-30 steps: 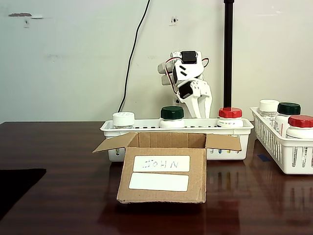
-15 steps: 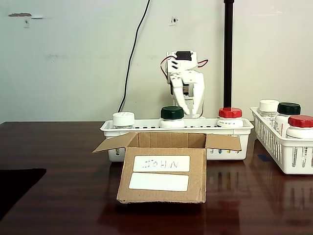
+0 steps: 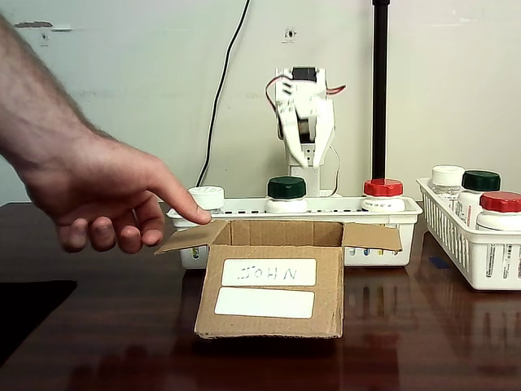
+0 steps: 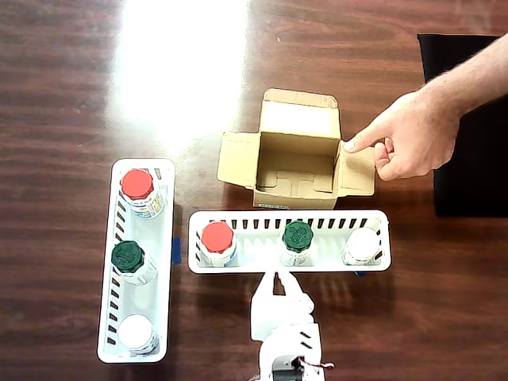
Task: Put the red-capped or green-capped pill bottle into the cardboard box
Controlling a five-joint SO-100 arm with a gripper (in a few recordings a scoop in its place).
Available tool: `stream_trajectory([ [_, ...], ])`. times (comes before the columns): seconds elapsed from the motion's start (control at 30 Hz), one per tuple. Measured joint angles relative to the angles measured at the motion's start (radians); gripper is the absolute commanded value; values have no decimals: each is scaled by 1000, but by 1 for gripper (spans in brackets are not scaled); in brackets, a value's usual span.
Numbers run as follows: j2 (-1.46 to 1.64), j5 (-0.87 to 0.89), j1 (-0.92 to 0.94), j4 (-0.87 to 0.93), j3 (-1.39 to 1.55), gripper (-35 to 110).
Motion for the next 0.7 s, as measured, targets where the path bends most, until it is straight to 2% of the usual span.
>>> stream_trajectory([
  [0.17,-140,-44,-75,32,-183,40],
  [0.33,-222,-71,-144,14,-242,62],
  [0.47,-290,-115,-213,-80,-244,69],
  [0.7,-492,-163,-318,-313,-242,69],
])
